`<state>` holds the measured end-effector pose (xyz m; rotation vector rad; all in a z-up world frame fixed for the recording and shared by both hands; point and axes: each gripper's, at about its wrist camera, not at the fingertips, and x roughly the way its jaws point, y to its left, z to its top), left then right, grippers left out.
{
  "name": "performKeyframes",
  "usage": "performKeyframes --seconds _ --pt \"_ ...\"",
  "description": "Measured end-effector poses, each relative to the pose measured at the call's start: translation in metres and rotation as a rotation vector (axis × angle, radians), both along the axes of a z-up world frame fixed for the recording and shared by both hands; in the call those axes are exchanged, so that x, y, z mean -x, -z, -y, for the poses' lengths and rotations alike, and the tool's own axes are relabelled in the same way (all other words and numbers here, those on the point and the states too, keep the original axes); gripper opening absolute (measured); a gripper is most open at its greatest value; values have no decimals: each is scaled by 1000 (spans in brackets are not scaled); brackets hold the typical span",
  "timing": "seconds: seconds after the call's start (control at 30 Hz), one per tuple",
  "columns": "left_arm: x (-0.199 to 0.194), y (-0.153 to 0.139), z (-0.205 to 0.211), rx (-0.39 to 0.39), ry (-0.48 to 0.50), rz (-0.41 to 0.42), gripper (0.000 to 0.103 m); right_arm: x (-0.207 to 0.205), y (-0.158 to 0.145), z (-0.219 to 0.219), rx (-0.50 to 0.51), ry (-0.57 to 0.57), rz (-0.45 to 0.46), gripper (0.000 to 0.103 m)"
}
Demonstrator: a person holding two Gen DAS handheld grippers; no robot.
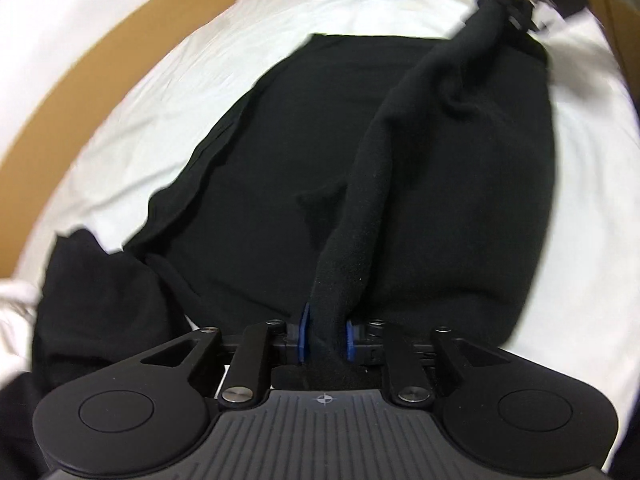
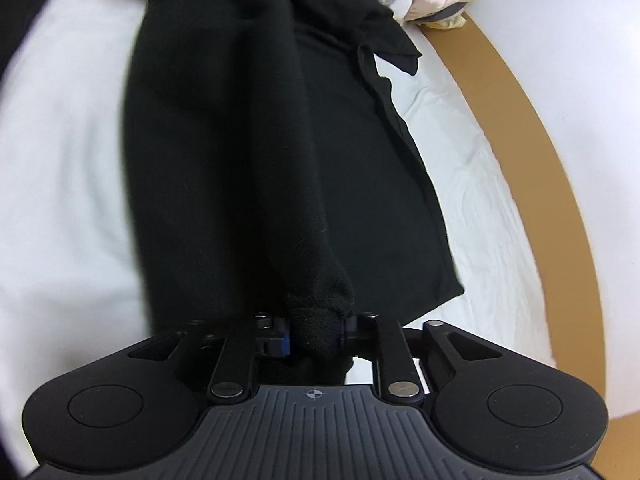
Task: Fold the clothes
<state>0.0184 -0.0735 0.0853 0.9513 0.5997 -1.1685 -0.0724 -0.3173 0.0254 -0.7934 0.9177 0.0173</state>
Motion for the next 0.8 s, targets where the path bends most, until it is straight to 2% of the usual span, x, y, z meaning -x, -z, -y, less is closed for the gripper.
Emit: performKeyframes --seconds 0.1,0.2,0.3,0.37,0.4,0.43,0.47,0.6,0.7,0.73,0.8 --pt "-21 11 -4 67 -44 -46 36 -7 11 16 -33 34 47 47" --pt "-25 10 -18 88 -67 -57 40 3 -3 41 -160 122 137 49" --pt "-18 -9 -23 152 -74 -38 42 20 -28 56 -227 214 324 49" --pt "-7 -25 -26 217 -75 -20 46 26 -39 48 -269 234 433 49" --pt "0 -30 -26 240 -72 -9 62 29 -44 43 -290 243 486 49" --pt "3 -33 -27 254 -79 16 84 28 -45 33 -316 240 521 48" --pt "7 -36 -27 268 -86 43 89 25 -42 19 -327 225 524 48" --pt "-2 -32 -33 240 -265 121 87 15 -14 -37 -340 192 504 48" --pt "11 -37 -42 337 -342 93 89 14 7 -59 -387 262 520 48" --pt "20 -37 -44 417 -363 89 98 8 15 -58 -402 304 534 48" --pt "39 -31 -47 614 -418 93 102 -10 29 -53 -430 391 565 48"
